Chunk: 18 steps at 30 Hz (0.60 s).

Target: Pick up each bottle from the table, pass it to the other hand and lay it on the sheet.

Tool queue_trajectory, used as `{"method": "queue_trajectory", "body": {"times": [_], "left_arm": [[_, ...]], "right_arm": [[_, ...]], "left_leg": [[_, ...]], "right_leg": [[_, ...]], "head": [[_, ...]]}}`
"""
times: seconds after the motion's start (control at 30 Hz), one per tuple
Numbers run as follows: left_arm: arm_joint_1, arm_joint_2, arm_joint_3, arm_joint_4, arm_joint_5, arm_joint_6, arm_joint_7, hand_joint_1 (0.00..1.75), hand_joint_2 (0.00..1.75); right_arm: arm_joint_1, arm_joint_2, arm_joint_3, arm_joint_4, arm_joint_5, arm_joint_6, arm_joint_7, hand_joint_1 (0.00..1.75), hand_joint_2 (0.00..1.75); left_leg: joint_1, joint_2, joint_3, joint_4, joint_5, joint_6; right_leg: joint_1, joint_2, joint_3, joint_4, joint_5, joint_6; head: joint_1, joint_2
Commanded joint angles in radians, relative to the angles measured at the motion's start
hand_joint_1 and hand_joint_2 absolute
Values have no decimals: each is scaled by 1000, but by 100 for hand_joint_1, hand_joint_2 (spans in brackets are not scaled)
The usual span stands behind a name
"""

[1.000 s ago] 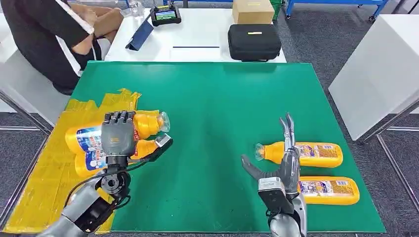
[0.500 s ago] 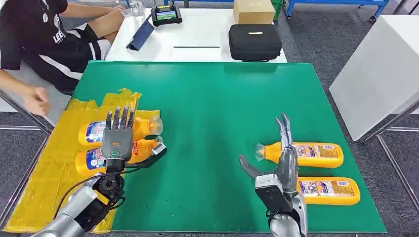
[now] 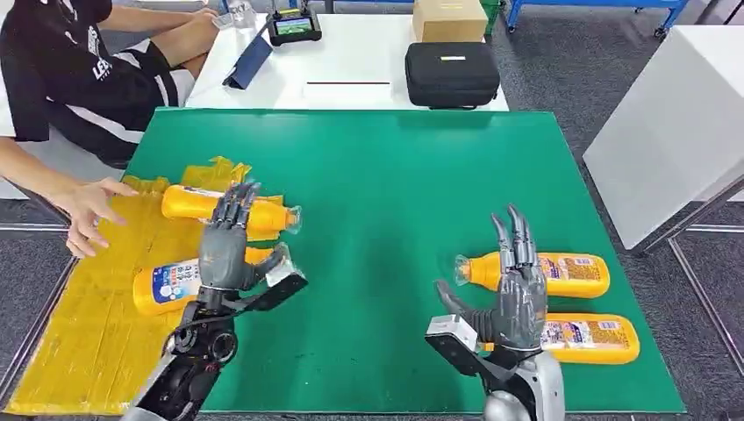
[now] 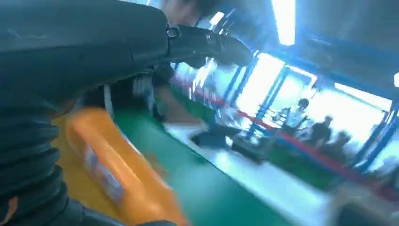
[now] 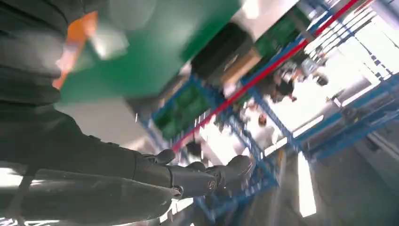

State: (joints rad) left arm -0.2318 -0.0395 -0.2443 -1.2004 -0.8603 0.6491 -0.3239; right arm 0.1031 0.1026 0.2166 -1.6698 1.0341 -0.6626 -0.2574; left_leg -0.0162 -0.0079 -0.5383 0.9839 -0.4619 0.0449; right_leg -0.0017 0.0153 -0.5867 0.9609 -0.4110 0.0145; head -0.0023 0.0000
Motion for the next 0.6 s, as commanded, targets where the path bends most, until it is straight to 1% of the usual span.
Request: {"method": "queue_trajectory", "body": {"times": [0.03, 0.07, 0.17, 0.2, 0.23, 0.27, 0.33, 0.4, 0.47, 0.5, 0.53, 0.57, 0.6], "left_arm": [[110, -124, 181, -318, 351, -159, -186, 0, 175], [110, -124, 181, -318, 351, -159, -186, 0, 175], [105, -125, 184, -303, 351, -159, -187, 0, 175], [105, -126, 179, -310, 426, -215, -221, 0, 175], [119, -128, 191, -348, 562, -325, -274, 0, 175], [131, -130, 195, -381, 617, -379, -290, 0, 175], [154, -128, 197, -441, 712, -499, -293, 0, 175], [166, -129, 197, -459, 764, -566, -294, 0, 175], [162, -133, 199, -448, 809, -622, -301, 0, 175], [154, -137, 203, -435, 823, -641, -303, 0, 175], [147, -136, 202, -423, 838, -663, -301, 0, 175], [141, -136, 204, -413, 840, -668, -301, 0, 175], [135, -133, 201, -406, 840, -676, -302, 0, 175]], "right_arm": [[-36, -27, -76, -43, 157, 2, 62, 0, 175], [-36, -27, -76, -43, 157, 2, 62, 0, 175], [-36, -27, -73, -36, 156, 1, 61, 0, 175], [-39, -30, -77, -30, 191, 6, 74, 0, 175], [-57, -47, -79, -26, 271, 48, 121, 0, 175], [-70, -61, -88, -23, 341, 90, 161, 0, 175], [-98, -96, -110, -16, 495, 162, 241, 0, 175], [-107, -128, -122, -11, 488, 209, 249, 0, 175], [-107, -166, -151, 0, 512, 247, 268, 0, 175], [-114, -188, -165, 16, 499, 271, 266, 0, 175], [-121, -209, -178, 35, 470, 315, 259, 0, 175], [-125, -226, -192, 51, 455, 342, 254, 0, 175], [-136, -243, -208, 77, 458, 394, 260, 0, 175]], "left_leg": [[0, 2, 3, 1, -3, -3], [0, -1, 1, 1, -1, -2], [1, -1, 3, 0, -2, -3], [0, 0, 2, 0, -2, -2], [1, 1, 3, 0, -2, -3], [1, 1, 2, 0, -2, -2], [1, 2, 4, 1, -3, -4], [1, 2, 1, 0, -1, -2], [1, -1, 2, 0, -1, -1], [1, -1, 4, 0, -2, -2], [1, -2, 2, 0, -1, -1], [1, -2, 3, 0, -1, -2], [1, -2, 5, 0, -2, -3]], "right_leg": [[1, 1, 2, 1, -2, 0], [1, -2, 1, 0, -1, 0], [1, -3, 3, 0, -2, 0], [1, -1, 2, -1, -1, 0], [1, -1, 3, -1, -1, 0], [1, -1, 1, -1, -1, 0], [1, -1, 3, 0, -2, 1], [1, 0, 1, 0, 0, 1], [1, -2, 2, -1, -1, 1], [1, -3, 4, -1, -1, 1], [1, -3, 3, -1, -1, 1], [1, -3, 4, -1, -1, 1], [1, -3, 6, -2, -2, 1]], "head": [[0, 0], [0, 0], [0, 0], [0, 0], [0, 0], [-1, 0], [0, 0], [-1, 0], [0, 0], [-1, 0], [0, 0], [0, 0], [0, 0]]}}
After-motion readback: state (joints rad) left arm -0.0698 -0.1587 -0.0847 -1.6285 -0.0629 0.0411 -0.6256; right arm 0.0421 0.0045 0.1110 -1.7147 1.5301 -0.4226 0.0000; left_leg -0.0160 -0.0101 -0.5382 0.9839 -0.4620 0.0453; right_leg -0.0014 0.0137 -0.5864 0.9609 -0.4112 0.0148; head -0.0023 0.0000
